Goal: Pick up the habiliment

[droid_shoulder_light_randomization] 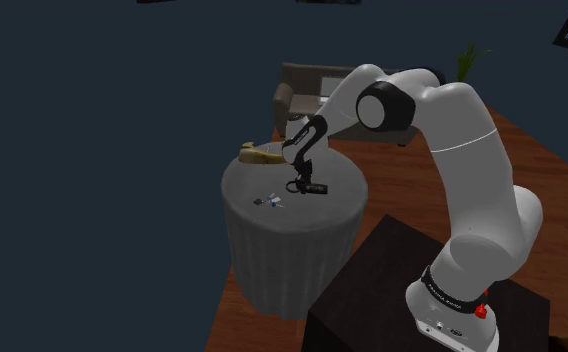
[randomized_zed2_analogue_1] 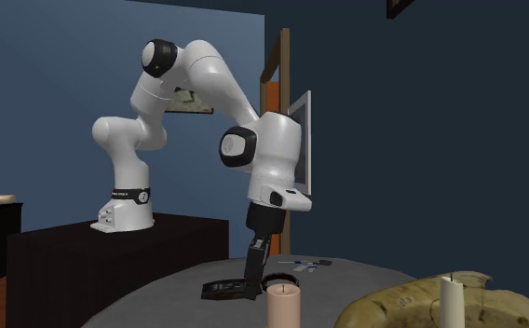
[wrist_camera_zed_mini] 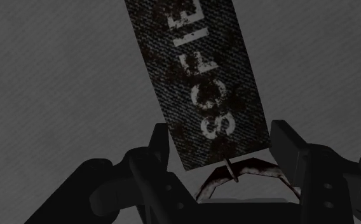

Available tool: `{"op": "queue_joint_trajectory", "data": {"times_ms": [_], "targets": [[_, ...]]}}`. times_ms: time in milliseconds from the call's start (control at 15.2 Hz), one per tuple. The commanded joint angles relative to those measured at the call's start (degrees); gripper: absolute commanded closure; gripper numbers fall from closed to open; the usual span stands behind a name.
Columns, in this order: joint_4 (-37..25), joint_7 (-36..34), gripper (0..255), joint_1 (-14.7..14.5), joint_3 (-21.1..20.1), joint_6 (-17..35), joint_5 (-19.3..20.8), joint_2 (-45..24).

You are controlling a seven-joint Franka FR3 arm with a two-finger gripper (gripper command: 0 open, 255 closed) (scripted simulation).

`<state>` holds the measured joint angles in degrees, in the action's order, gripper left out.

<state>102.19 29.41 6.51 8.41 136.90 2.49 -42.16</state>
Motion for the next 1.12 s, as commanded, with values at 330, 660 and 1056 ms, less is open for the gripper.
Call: {"op": "queue_joint_trajectory", "data": {"times_ms": [330,660,1056], "targets": [[0.40,0.13,255,0.15,0.07,0.27,0.03,-0.04],[0.57,0.10,255,-0.15,0.21,-1.82,0.17,2.20],[1.23,0.27,255,-0.41,0.49,-4.71,0.44,5.78]]}}
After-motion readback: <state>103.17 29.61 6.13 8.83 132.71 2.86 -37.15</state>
